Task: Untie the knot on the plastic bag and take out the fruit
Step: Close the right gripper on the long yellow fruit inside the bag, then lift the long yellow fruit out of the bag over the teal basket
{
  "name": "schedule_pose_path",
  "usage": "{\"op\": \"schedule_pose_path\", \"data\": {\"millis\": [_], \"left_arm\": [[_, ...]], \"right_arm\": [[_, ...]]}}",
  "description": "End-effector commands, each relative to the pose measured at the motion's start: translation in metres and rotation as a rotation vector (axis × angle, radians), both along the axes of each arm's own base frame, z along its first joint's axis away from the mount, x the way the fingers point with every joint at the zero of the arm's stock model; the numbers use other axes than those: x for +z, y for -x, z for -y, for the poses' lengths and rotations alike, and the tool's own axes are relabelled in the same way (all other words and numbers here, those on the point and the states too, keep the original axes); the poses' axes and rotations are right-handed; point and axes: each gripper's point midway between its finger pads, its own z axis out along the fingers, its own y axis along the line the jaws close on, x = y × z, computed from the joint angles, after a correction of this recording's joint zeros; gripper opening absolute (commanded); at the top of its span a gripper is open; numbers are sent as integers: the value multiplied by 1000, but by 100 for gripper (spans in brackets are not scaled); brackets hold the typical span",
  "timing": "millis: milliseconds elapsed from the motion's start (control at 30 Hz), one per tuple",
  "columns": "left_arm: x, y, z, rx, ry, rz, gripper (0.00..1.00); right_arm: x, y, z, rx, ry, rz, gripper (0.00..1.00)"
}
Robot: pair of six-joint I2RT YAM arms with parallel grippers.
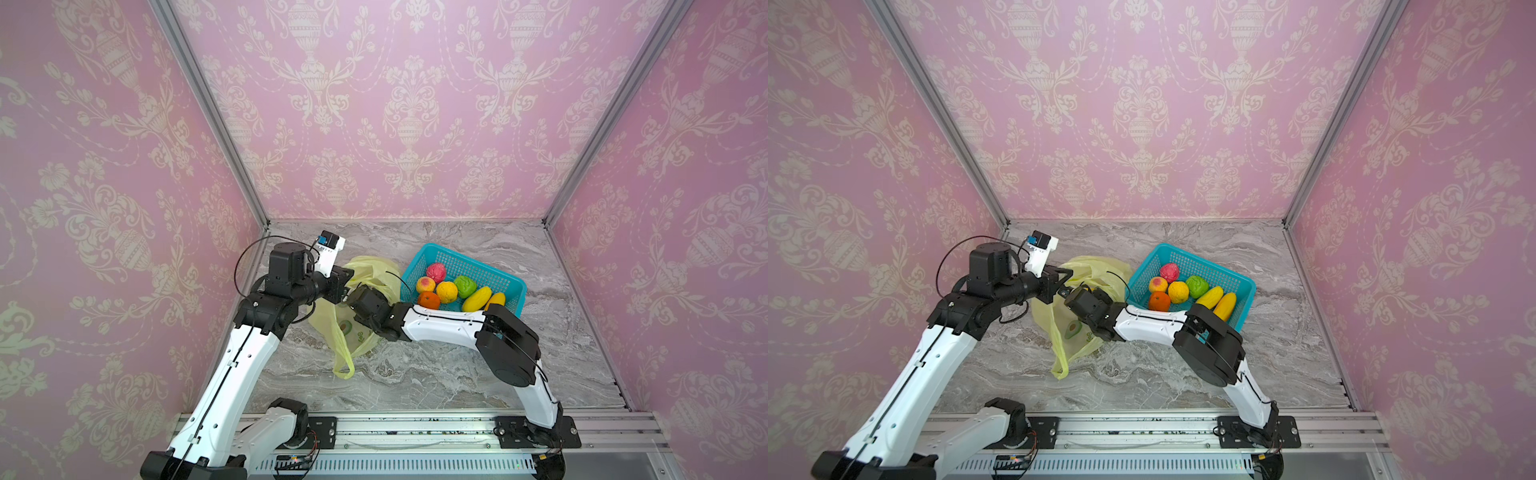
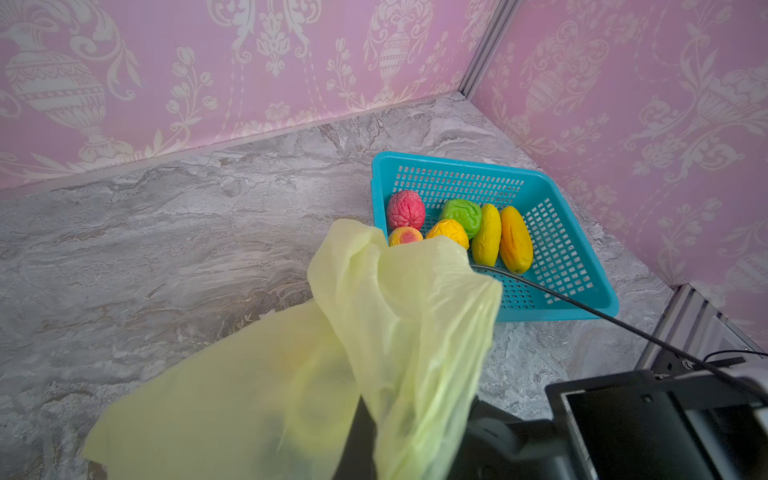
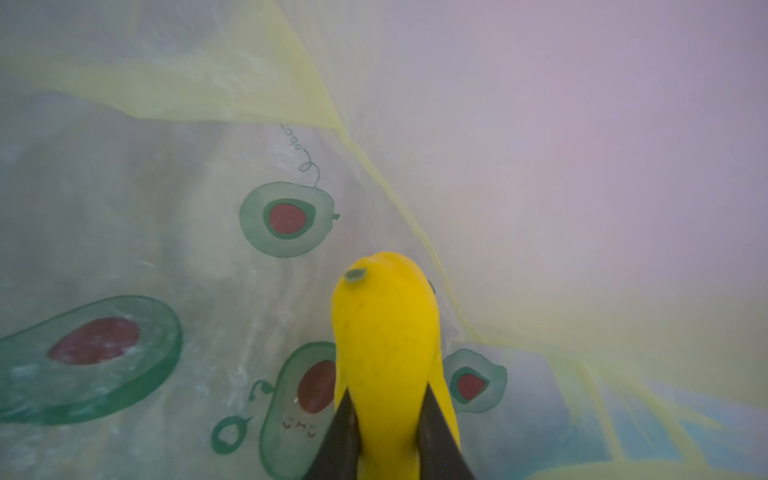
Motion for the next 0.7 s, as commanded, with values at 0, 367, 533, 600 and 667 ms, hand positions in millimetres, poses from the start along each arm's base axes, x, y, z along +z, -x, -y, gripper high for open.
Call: {"op": "schedule_pose_path", "data": {"millis": [0, 367, 533, 600, 667], "left_arm": [[-1, -10, -14, 72, -26, -17, 0], [-23, -29, -32, 160, -27, -123, 0], [-29, -32, -34, 168, -27, -149, 0], [-31, -33, -35, 172, -29, -159, 0], [-33, -34, -36, 176, -30, -167, 0]], "right_arm": [[35, 29, -24, 131, -223, -61, 2], [90, 92, -1, 361, -487, -27, 0], [129, 109, 30, 369, -619, 42, 0], [146, 117, 45, 379, -690, 67, 0], [161, 122, 64, 387, -769, 73, 0]]}}
